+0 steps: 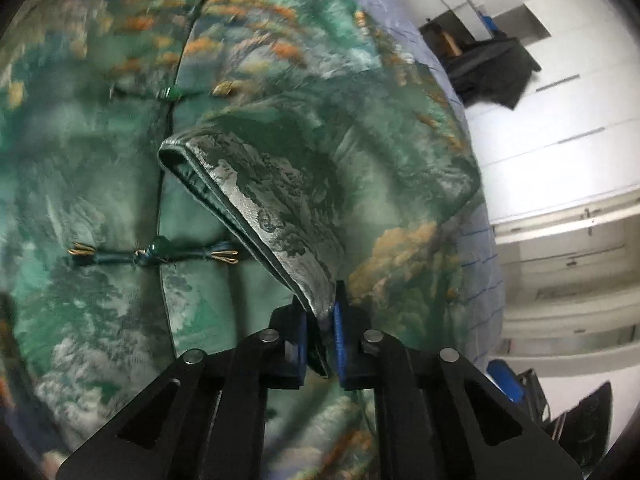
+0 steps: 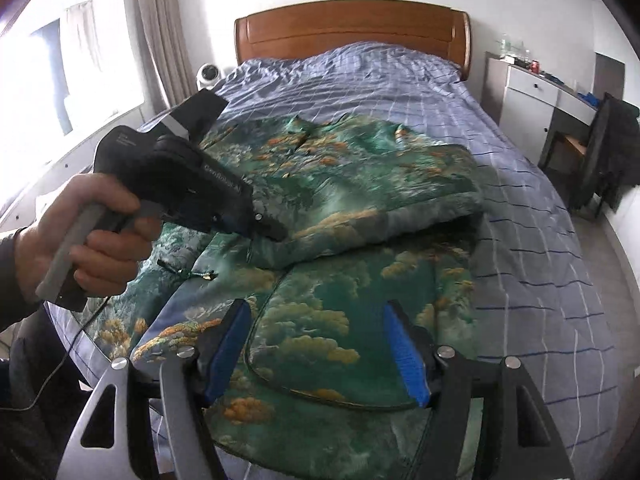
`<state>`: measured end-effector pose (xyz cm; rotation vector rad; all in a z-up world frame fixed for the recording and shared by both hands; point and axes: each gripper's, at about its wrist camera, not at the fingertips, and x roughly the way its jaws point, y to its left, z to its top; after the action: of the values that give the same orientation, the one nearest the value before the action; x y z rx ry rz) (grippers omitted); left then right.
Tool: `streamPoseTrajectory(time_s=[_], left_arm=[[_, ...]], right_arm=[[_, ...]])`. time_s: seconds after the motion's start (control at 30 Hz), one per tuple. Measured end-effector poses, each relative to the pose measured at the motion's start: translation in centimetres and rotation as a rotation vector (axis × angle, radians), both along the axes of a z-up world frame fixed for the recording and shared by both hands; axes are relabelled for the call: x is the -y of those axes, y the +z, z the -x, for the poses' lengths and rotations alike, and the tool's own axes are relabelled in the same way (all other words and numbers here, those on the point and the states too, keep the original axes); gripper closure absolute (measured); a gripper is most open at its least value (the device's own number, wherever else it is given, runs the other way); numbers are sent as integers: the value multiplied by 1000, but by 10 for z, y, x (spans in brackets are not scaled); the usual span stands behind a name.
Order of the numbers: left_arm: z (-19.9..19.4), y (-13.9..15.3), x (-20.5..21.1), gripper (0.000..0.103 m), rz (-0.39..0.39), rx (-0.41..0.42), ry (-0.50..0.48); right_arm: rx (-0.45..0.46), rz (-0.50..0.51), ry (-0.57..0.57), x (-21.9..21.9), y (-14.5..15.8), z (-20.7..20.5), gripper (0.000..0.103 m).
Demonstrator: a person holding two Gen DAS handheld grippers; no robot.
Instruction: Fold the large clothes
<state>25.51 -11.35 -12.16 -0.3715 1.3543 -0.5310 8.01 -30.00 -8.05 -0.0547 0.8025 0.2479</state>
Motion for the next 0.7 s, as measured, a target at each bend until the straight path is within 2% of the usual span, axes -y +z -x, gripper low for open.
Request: streamPoseTrajectory(time_s=[0.1,0.17,0.27,0.33,0.47,0.53,0.6,0.7], left_arm=[[-13,39,2,95,-68,123,-17],[-35,59,-2,95,-112,203,-2],[-78,70,-24,95,-206,290,65],[-100,57,-39,95,-246,278,96],[-119,4,-49,91,-220,161,109],[-118,-3,-53,82,-222,161,122],[-117,-5,-53,56,-218,176,151],[-122,-13,-46,54,-246,194,152]], right_arm=[[16,-70,-23,19,8,3,34],[30,-95,-36,33,12,-5,34],[53,-58,-82,59,22,-31,34],[82,-47,-103,73,30,-49,34],[86,-19,-118,92,35,-103,34],[55,-21,-110,95,29,-139,34],[11,-30,-100,96,22,-179,34],[-22,-1,-92,90,9,-234,34]])
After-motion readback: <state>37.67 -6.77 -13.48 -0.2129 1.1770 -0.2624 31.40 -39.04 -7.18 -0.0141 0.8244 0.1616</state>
